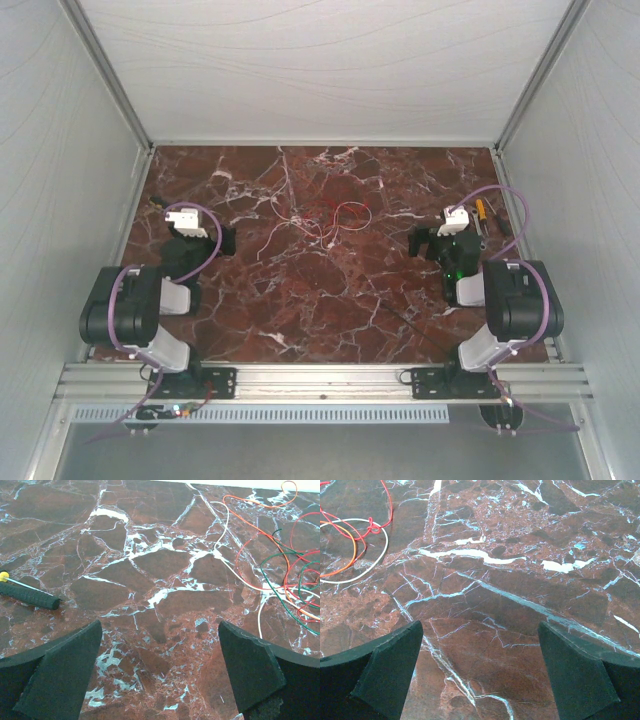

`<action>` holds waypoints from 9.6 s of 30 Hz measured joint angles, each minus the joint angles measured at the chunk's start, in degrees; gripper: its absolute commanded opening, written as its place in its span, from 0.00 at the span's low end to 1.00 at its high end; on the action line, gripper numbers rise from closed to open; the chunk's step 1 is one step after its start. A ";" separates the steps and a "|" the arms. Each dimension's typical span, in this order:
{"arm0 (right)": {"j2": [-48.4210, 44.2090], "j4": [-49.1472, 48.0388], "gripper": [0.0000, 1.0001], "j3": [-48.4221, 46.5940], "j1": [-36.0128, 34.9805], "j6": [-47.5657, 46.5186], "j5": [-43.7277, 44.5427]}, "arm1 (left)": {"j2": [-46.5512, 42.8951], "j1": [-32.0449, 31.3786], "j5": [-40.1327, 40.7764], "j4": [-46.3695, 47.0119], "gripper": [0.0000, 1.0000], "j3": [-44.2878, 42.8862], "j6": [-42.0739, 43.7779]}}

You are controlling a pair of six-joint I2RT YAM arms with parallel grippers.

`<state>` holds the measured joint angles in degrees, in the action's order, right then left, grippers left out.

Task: Zip-tie the wires
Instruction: Untie the cable at the center of the board, then place the cable at the center of the board.

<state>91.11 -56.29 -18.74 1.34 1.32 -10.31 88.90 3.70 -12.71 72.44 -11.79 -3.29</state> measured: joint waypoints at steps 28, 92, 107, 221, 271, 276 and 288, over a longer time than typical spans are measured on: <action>-11.32 59.49 0.98 -35.08 -3.54 21.94 9.27 | 2.51 0.37 10.91 -46.14 1.00 -43.87 -26.23; 0.15 84.70 0.98 -40.54 -5.77 25.49 0.63 | 60.46 -20.13 22.86 -93.57 0.00 -118.77 -23.08; -4.07 85.57 0.98 -40.54 -7.72 25.33 1.53 | 49.29 -19.08 31.34 -80.24 0.00 -116.37 -20.22; 25.33 20.55 0.00 -65.53 -38.45 -6.88 -16.94 | 15.28 -23.26 14.19 -29.16 0.00 -121.22 -31.47; -2.29 45.77 0.00 -73.90 -16.33 -18.95 10.78 | -8.83 -23.96 37.88 -42.01 0.00 -81.00 -1.62; -9.05 49.92 0.00 -62.77 -16.31 -24.39 13.22 | -14.95 -26.58 40.11 -53.22 0.00 -71.34 -7.08; -14.36 62.34 0.00 -40.76 -15.43 -28.63 27.39 | -20.13 -27.50 37.38 -94.18 0.00 -56.48 -27.02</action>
<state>76.75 6.04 -59.51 -14.09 -27.31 17.08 68.77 -23.79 24.67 -21.74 -68.27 -30.30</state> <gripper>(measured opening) 0.003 0.007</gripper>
